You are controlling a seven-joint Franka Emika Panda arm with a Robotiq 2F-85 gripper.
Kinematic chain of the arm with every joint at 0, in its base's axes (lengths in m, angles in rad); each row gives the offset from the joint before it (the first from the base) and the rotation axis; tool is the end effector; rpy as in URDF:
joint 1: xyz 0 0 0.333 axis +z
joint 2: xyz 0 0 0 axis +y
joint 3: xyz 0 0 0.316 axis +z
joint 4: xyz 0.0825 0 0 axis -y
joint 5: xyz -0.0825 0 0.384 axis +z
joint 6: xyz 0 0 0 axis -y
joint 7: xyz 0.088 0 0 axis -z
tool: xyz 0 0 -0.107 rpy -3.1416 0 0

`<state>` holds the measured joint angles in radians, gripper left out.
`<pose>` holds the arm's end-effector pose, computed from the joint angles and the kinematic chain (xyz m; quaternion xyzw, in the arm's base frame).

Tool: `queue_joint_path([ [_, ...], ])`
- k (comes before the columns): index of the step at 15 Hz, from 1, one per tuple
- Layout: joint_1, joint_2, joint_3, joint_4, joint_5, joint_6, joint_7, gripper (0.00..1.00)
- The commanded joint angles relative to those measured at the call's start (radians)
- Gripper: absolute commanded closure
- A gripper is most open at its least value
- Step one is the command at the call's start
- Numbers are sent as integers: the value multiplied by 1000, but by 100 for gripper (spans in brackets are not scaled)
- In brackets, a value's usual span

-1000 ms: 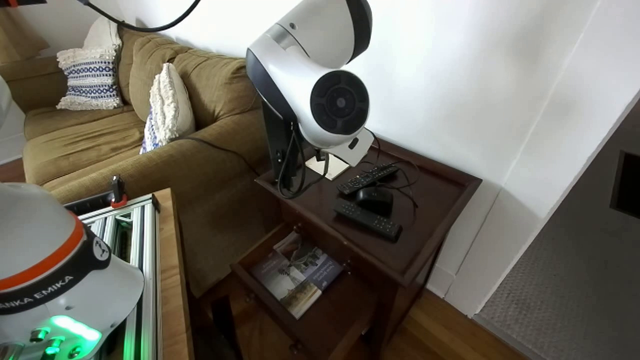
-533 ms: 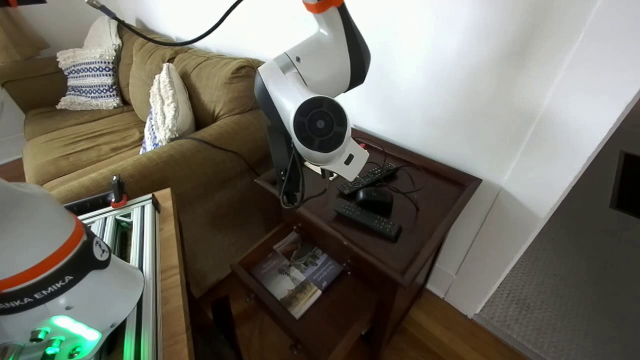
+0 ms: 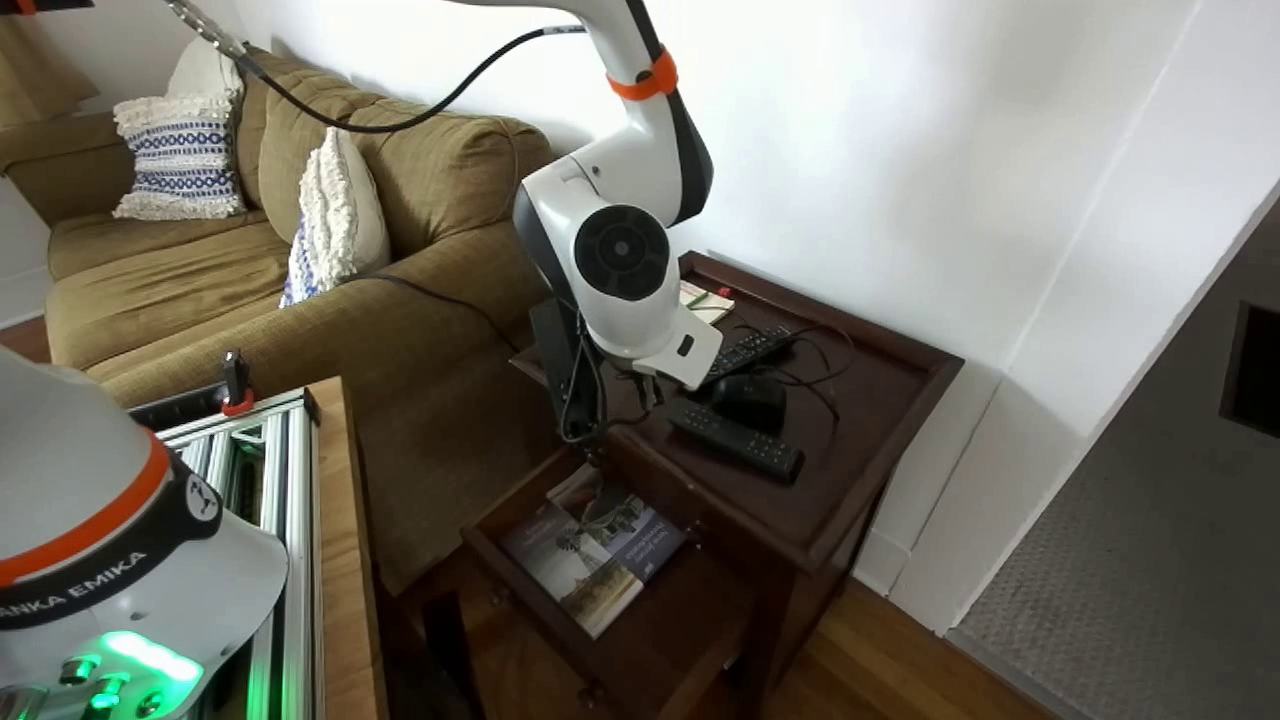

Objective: Remove the alarm from the drawer and put it on the cabinet

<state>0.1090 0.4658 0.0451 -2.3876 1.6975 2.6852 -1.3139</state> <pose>0.4376 0.0386 0.1027 -0.9546 0.0816 -0.1017 0.2680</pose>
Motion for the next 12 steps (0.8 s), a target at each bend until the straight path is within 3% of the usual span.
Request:
queue_joint_path([
  [1,25,23,-3,10,11,63,-67,47],
  [7,32,-89,-13,-101,-120,94,-22,2],
  [10,36,-188,-42,-220,-381,80,95,0],
  [12,38,-254,-61,-275,-467,112,85,0],
])
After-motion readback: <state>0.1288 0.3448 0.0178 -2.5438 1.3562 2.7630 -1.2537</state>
